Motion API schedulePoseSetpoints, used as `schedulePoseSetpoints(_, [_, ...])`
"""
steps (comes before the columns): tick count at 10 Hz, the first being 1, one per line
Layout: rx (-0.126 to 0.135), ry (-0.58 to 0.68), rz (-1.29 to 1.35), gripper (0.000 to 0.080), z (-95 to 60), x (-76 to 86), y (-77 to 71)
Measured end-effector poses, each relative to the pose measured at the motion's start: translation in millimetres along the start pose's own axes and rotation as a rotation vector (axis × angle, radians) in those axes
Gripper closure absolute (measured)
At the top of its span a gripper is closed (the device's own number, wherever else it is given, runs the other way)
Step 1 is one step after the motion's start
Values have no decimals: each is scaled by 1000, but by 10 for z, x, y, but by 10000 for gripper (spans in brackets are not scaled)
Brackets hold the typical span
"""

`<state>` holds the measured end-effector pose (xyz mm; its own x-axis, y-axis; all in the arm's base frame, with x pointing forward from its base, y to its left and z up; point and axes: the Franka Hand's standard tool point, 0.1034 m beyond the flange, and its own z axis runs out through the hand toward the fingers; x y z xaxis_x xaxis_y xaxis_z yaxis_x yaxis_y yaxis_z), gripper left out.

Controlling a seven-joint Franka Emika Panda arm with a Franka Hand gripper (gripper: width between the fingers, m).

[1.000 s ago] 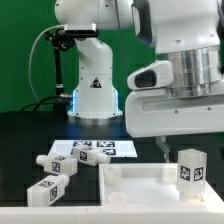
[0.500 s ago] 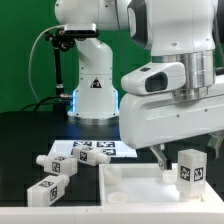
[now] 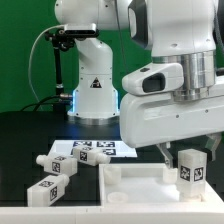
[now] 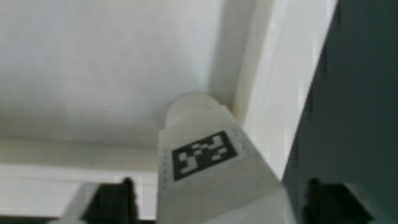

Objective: Assemble one leg

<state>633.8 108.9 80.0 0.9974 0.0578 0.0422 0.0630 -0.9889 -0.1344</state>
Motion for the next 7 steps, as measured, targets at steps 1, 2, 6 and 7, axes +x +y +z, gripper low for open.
schedulePoseSetpoints(1, [-2,0,59,513,0,1,15])
schedulePoseSetpoints(2, [-2,0,86,512,0,1,15])
schedulePoseSetpoints(6, [30,-2,690,512,-9,17,8])
schedulePoseSetpoints(7, [58,-18,892,512,10,10,-5])
